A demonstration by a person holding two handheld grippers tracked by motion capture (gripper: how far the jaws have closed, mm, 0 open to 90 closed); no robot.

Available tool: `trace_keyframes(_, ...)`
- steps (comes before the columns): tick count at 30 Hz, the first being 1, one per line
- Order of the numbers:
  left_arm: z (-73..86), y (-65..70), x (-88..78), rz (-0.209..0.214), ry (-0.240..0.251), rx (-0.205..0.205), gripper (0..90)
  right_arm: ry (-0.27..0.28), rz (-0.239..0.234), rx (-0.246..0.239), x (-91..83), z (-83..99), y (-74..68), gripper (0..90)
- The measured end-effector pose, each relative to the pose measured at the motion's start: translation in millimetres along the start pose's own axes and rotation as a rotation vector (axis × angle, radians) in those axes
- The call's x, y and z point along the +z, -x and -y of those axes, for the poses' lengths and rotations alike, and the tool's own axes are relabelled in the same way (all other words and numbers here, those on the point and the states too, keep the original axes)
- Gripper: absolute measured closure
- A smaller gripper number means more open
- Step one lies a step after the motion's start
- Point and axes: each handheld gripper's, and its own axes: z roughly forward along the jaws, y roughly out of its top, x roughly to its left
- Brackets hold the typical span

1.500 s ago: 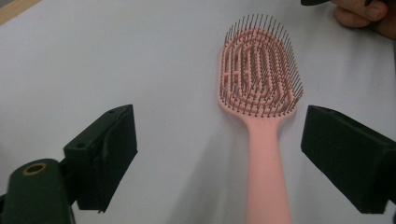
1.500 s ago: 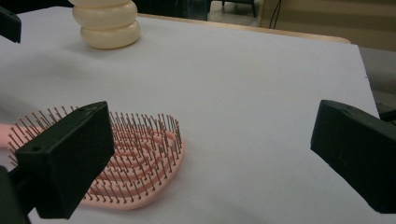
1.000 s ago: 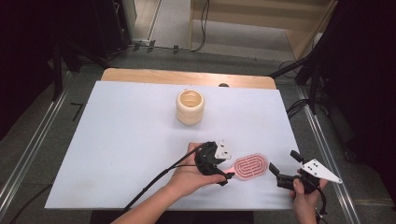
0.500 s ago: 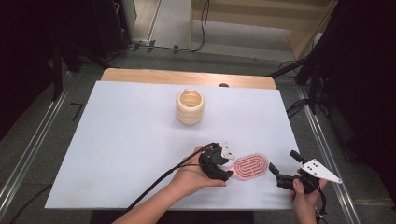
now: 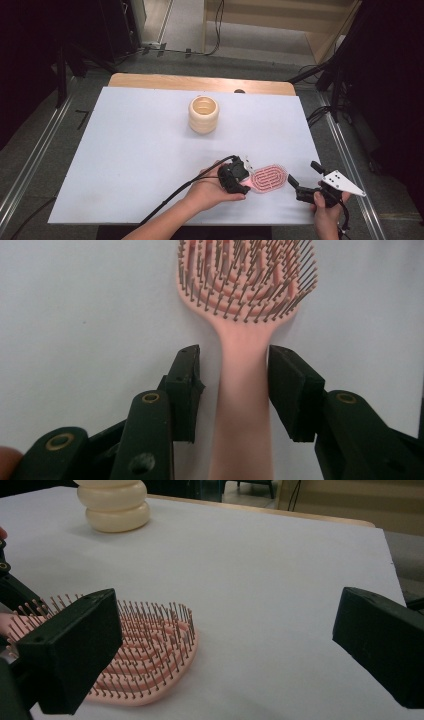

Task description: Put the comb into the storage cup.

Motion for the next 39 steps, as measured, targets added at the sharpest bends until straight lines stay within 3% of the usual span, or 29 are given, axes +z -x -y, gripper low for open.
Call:
trace_keyframes(14,-7.3,5.0,4.6,-0.054,-0.042,0.047,69.9,0.003,0.001,0.000,0.1,0.1,0.0,0.0)
trace_keyframes(20,-4.6,2.3,3.5,-0.031,-0.013,0.029,70.3,0.003,-0.001,0.005,-0.3,0.1,0.2,0.0)
trace_keyframes(24,-3.4,3.4,2.2,-0.042,-0.013,0.045,70.3,0.008,-0.001,0.010,-0.9,0.0,1.2,0.0)
trace_keyframes(32,2.0,1.1,-3.9,-0.035,0.030,0.035,70.4,0.019,-0.006,0.034,-2.8,-0.3,3.6,0.0)
trace_keyframes(39,6.0,-1.3,-13.4,-0.043,0.068,0.034,70.4,0.020,0.002,0.026,-2.8,-0.6,2.7,0.0)
